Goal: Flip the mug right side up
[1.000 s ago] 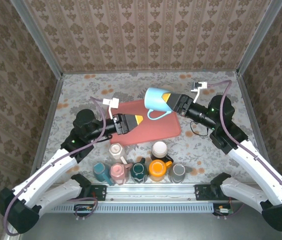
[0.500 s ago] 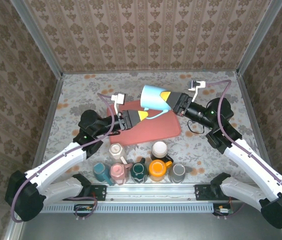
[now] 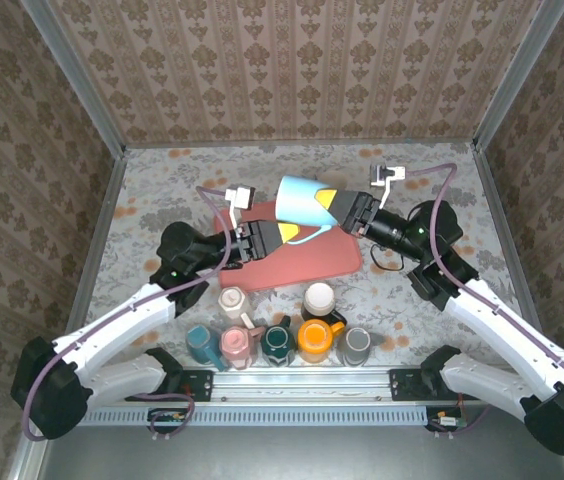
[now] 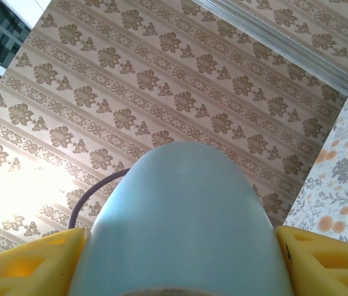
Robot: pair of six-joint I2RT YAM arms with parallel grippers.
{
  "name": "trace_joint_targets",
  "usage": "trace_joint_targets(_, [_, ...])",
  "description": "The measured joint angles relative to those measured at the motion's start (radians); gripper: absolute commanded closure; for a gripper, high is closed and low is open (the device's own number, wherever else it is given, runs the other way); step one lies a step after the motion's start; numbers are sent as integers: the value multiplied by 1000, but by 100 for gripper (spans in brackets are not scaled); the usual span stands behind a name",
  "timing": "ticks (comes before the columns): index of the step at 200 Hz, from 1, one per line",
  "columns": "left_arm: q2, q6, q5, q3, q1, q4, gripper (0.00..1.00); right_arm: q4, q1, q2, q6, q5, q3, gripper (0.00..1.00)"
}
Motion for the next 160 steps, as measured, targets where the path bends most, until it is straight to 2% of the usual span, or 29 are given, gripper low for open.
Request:
trace_joint_targets(17, [3, -21, 2, 0, -1, 1, 99, 13, 0, -2, -29, 0, -4, 41])
trace_joint_targets(38, [3, -24, 7, 0, -1, -3, 100, -8, 2, -14, -48, 5, -5, 14])
trace_joint_targets(55, [-3, 6, 17, 0, -1, -27, 100, -61, 5, -37, -64, 32, -5, 1])
trace_joint_targets(84, [-69, 86, 7, 4, 21, -167, 100, -208, 3, -109, -136, 125, -3, 0])
trace_joint_targets(105, [-145, 196, -25, 43, 33, -347, 100, -348, -7, -166, -203, 216, 5, 0])
trace_joint_targets(136, [-204, 454, -166, 214, 30, -758, 100, -560, -16, -215, -321, 343, 56, 0])
trace_joint_targets(160, [-171, 616, -289, 309, 30, -981, 100, -672, -16, -224, -396, 396, 87, 0])
